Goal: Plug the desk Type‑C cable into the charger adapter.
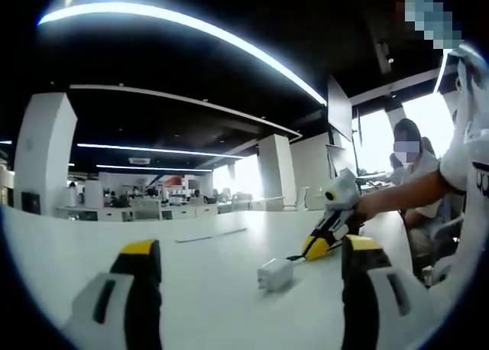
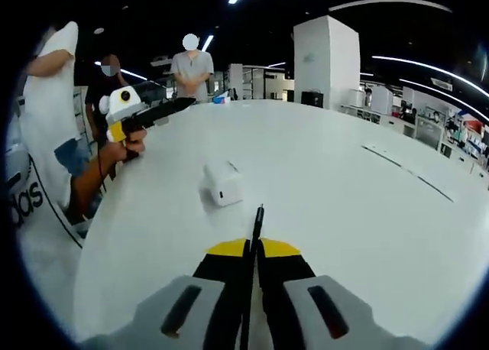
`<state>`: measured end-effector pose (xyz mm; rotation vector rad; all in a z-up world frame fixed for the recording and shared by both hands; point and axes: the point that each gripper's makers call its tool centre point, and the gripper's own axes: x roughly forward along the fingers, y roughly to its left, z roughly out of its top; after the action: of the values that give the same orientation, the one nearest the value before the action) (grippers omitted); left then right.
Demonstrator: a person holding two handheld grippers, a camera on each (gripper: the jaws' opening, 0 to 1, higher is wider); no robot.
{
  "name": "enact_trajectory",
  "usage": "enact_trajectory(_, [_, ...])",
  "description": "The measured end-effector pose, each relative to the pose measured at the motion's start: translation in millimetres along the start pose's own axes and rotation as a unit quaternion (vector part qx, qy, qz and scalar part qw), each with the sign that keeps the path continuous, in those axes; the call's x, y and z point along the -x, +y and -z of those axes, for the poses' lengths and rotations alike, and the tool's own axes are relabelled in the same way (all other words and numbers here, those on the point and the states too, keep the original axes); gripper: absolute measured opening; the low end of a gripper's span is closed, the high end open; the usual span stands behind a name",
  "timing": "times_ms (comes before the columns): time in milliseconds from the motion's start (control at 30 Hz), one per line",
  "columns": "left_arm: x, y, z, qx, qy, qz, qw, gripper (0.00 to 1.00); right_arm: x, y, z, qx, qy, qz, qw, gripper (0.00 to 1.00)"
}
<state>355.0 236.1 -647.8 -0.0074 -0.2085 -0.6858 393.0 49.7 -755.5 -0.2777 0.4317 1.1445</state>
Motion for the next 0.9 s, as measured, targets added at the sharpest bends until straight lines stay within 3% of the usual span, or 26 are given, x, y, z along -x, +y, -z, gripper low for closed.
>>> enact_trajectory(900, [2,-0.8,-4.8,-0.005,-0.004,0.003,1.0,1.0,-2,22,-7.8,0.055,-0.012,-0.043,0.9975,0.04])
